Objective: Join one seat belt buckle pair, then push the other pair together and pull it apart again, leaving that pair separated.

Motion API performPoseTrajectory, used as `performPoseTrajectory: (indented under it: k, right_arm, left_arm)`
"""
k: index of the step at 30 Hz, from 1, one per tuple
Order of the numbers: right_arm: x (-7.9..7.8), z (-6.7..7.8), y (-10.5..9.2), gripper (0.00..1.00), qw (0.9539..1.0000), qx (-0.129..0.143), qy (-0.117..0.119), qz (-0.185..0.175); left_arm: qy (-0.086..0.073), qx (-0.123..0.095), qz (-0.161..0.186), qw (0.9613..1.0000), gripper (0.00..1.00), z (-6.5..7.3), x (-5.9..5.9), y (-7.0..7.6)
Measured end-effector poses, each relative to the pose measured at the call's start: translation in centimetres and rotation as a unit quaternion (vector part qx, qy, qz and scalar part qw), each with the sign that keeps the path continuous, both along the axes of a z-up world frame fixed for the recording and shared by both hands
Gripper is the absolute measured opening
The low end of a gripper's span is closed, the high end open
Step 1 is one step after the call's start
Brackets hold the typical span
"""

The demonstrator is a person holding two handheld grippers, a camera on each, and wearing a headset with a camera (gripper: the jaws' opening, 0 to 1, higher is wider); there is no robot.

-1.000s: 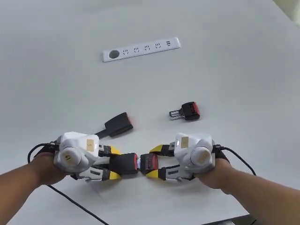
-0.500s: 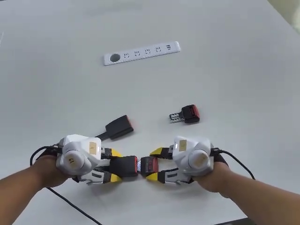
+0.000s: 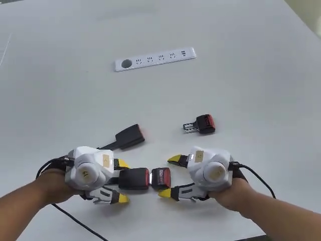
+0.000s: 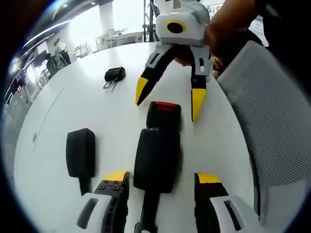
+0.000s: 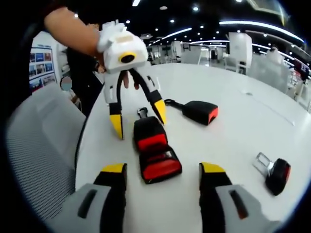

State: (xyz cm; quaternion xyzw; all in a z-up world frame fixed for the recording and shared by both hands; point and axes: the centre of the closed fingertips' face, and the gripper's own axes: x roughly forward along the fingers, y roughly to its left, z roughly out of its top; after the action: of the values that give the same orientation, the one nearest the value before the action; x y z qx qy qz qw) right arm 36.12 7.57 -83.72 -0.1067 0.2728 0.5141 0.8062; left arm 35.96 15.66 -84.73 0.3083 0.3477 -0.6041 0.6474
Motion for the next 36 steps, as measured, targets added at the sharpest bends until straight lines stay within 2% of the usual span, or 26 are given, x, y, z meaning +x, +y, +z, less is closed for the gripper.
performPoseTrajectory:
  k: [2,3,5,6,8,11,15,17,18,20,23,24,25,26,28,29,30,32,36]
  right_arm:
    - [0.1,0.6,-0.3,0.65,0.9999,0.008,-0.001,-0.007]
    - [0.1,0.9,-0.5,0.66,0.9999,0.011,-0.003,-0.009]
    - [0.4,1.6,-0.9,0.71,0.9997,0.015,-0.011,-0.017]
    - [0.7,2.0,-1.1,0.74,0.9995,0.018,-0.012,-0.021]
    - [0.9,2.6,-1.6,0.75,0.9994,0.017,-0.019,-0.023]
    - [1.2,3.3,-2.3,0.79,0.9994,0.014,-0.023,-0.023]
    - [1.8,4.5,-3.1,0.83,0.9994,0.007,-0.034,-0.010]
    - [2.3,5.2,-3.6,0.84,0.9993,0.007,-0.035,-0.009]
    - [2.5,5.4,-3.8,0.85,0.9992,0.008,-0.037,-0.009]
    - [3.0,5.8,-4.3,0.86,0.9989,0.004,-0.046,-0.003]
    - [3.9,6.1,-5.4,0.86,0.9990,-0.002,-0.044,0.001]
    - [4.3,6.2,-5.7,0.86,0.9990,-0.003,-0.045,-0.001]
    - [4.7,6.4,-6.2,0.86,0.9988,-0.006,-0.048,-0.005]
    - [5.1,6.6,-6.7,0.86,0.9987,-0.008,-0.050,-0.007]
    - [5.8,7.0,-7.4,0.87,0.9986,-0.004,-0.051,-0.014]
    - [6.0,7.0,-7.7,0.87,0.9985,-0.003,-0.052,-0.016]
    - [6.3,6.9,-8.1,0.87,0.9984,-0.006,-0.053,-0.017]
    - [6.7,6.5,-8.9,0.87,0.9983,-0.014,-0.054,-0.017]
    - [7.3,6.6,-10.1,0.86,0.9983,-0.015,-0.051,-0.025]
  left_arm:
    - [-0.005,-0.017,0.038,0.9991,0.67,0.7,0.8,0.0]
    - [-0.012,-0.019,0.042,0.9989,0.72,0.9,1.1,0.2]
    - [-0.047,-0.014,0.040,0.9980,0.75,1.5,1.9,0.7]
    - [-0.045,-0.017,0.051,0.9976,0.76,1.7,2.0,0.8]
    - [-0.027,-0.031,0.085,0.9956,0.77,2.2,2.2,0.6]
    - [-0.049,-0.048,0.101,0.9926,0.82,3.6,3.4,0.3]
    - [-0.053,-0.079,0.131,0.9869,0.83,5.3,4.5,-0.3]
    - [-0.055,-0.086,0.138,0.9851,0.85,5.9,5.0,-0.3]
    - [-0.061,-0.091,0.144,0.9834,0.86,6.3,5.3,-0.5]
    - [-0.064,-0.099,0.148,0.9819,0.87,6.5,5.8,-0.6]
    - [-0.073,-0.100,0.147,0.9814,0.88,6.8,6.5,-0.5]
    - [-0.087,-0.089,0.133,0.9833,0.88,6.8,6.9,-0.2]
    - [-0.094,-0.078,0.120,0.9853,0.87,6.9,7.1,-0.1]
    - [-0.094,-0.079,0.118,0.9855,0.86,7.3,7.1,-0.2]
    - [-0.098,-0.087,0.113,0.9849,0.84,8.5,8.0,-0.5]
    - [-0.105,-0.088,0.111,0.9843,0.84,9.0,8.6,-0.5]
    - [-0.116,-0.090,0.114,0.9825,0.84,9.7,9.8,-0.3]
    - [-0.113,-0.100,0.121,0.9811,0.85,10.8,11.0,-0.5]
    - [-0.121,-0.093,0.100,0.9833,0.85,11.6,12.2,-1.0]
